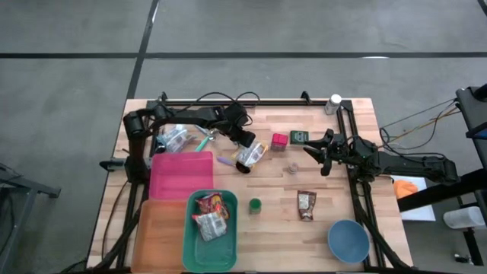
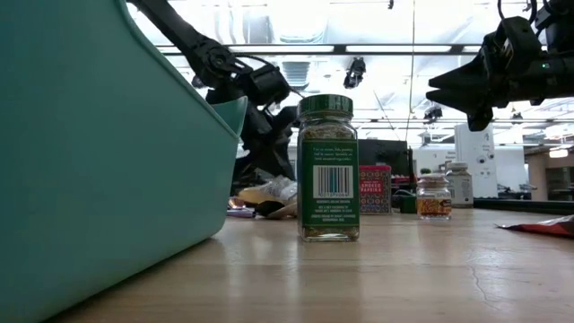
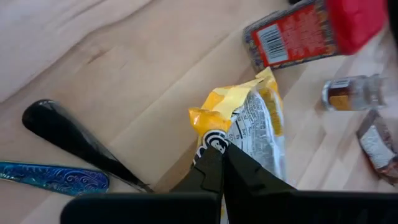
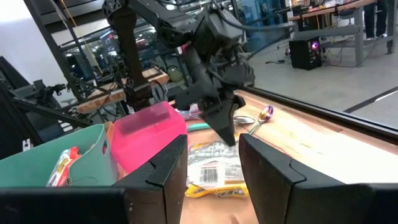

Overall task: Pick & Place Food Item
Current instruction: Put the yellow noodle pack into the green bin

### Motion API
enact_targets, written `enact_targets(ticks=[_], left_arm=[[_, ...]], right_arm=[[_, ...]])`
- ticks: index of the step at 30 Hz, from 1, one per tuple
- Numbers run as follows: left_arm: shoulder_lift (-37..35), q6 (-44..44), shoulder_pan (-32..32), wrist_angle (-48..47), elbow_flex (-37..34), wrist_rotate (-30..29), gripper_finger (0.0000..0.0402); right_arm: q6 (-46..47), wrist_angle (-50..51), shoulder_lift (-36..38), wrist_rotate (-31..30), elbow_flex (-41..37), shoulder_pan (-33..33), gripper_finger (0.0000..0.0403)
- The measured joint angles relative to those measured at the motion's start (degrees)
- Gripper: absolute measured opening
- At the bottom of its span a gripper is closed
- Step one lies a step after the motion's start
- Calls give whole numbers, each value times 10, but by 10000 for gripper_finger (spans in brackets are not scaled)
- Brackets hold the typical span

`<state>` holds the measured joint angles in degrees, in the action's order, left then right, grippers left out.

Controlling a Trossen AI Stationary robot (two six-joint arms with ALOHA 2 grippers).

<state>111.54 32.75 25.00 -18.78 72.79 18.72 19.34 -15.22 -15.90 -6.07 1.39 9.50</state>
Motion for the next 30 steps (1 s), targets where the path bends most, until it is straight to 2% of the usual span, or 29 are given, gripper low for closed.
enact_targets(ticks=[9,14,22,30], left_arm=[[-56,-38,-6,-1,0,-12,0],[-94,-74,-23,-5,0,-39,0],[-176,-126,-79,-22,0,-131,0],[-268,-177,-187,-52,0,-283,0]], right_arm=[[0,0,-1,0,0,0,142],[0,1,-1,0,0,0,142],[0,1,0,0,0,0,142],[0,1,0,0,0,0,142]])
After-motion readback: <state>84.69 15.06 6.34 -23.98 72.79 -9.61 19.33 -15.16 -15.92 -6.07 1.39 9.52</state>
